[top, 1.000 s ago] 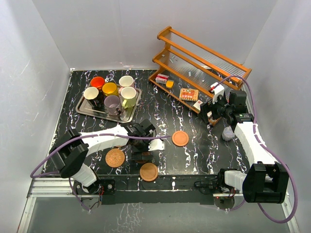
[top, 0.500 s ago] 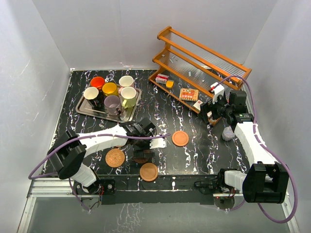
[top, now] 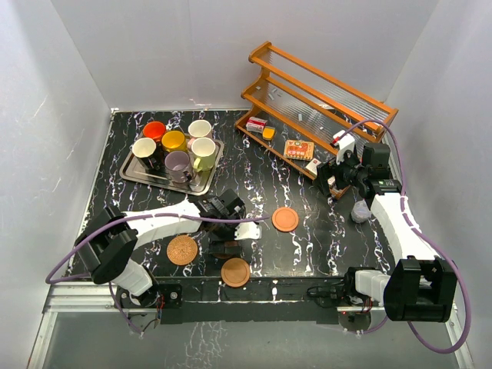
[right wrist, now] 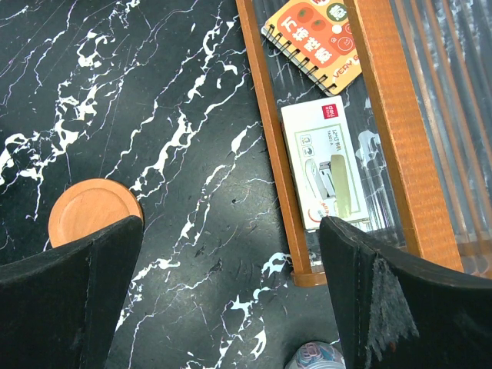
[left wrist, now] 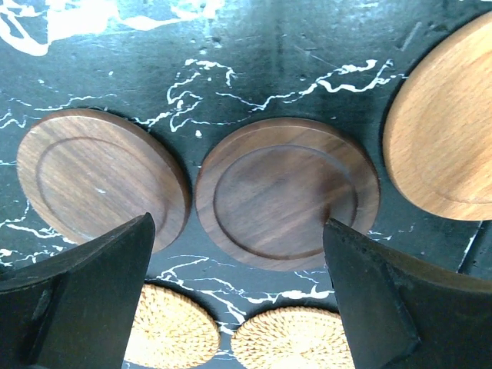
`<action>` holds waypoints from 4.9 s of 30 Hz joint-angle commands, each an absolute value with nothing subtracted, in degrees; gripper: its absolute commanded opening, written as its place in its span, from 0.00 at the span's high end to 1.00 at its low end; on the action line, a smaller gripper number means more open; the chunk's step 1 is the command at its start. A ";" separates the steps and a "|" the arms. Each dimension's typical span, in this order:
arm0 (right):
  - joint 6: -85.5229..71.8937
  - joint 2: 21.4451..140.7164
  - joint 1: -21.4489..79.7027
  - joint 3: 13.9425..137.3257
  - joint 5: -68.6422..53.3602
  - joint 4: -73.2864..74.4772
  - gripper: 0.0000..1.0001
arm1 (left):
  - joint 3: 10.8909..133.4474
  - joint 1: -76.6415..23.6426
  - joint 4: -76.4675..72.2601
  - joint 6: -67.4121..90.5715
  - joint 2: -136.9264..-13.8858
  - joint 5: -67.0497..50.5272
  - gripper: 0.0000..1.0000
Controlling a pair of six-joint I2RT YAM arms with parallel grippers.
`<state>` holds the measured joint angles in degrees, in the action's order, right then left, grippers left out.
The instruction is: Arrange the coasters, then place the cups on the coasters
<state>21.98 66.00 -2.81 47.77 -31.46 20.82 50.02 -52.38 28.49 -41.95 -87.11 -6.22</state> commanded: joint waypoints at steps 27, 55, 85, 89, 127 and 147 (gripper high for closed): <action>22.14 65.53 -3.32 47.81 -31.90 18.59 0.02 | 58.24 -56.50 32.28 -41.57 -87.40 -15.76 0.10; 22.15 65.30 -3.84 47.81 -32.17 18.67 0.02 | 59.34 -63.37 19.40 -39.96 -99.26 -11.09 0.10; 22.36 65.06 -3.88 47.81 -32.01 18.81 0.02 | 65.90 -57.65 16.10 -39.71 -105.50 -3.18 0.11; 22.41 65.19 -3.95 47.73 -32.01 18.81 0.02 | 65.20 -57.22 17.84 -40.56 -105.16 -4.39 0.11; 22.40 65.49 -4.01 47.80 -32.21 18.76 0.02 | 60.72 -56.54 25.42 -41.57 -99.32 -7.56 0.11; 22.48 65.50 -3.98 47.81 -32.08 18.81 0.02 | 60.79 -56.53 26.94 -41.03 -98.41 -13.68 0.11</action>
<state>22.15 66.00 -3.55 47.77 -31.48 20.84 61.93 -56.71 22.11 -40.91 -99.44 -11.62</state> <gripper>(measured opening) 0.983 0.891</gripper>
